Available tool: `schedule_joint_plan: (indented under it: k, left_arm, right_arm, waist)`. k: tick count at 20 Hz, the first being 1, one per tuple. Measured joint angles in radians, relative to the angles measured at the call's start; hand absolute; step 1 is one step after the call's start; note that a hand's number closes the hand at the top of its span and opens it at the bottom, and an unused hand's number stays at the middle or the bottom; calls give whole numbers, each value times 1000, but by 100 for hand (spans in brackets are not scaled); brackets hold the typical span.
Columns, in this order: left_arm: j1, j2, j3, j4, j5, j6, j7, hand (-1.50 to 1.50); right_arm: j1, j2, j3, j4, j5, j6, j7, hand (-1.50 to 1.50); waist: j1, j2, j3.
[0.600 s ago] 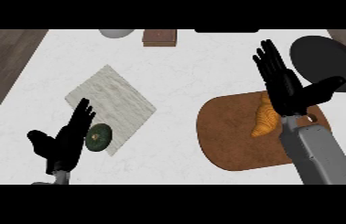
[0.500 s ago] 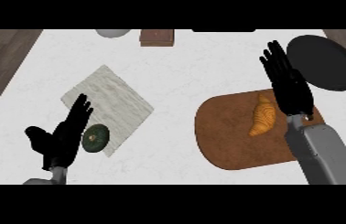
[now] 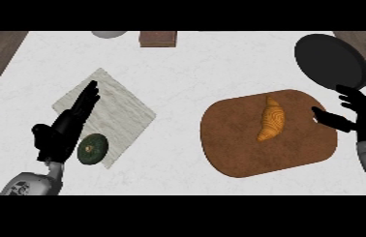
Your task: Pick the croissant from the cutting board and place it in the pan
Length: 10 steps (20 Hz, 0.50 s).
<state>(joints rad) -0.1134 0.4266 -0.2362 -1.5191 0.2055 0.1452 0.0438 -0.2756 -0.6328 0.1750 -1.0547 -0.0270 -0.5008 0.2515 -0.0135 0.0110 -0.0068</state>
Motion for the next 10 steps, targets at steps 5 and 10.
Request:
schedule_joint_plan:
  k: [5,10]
  left_arm:
    - [-42,4,-20,-25,-22,-9,67,0]
    - [-51,16,-18,-35,-22,-31,94,0]
  right_arm:
    - [41,36,109,-82,187,-202,237,-150]
    - [2,-33,224,-144,290,-59,530,-150]
  waist:
    - [-1,-13,2]
    - [11,-17,0]
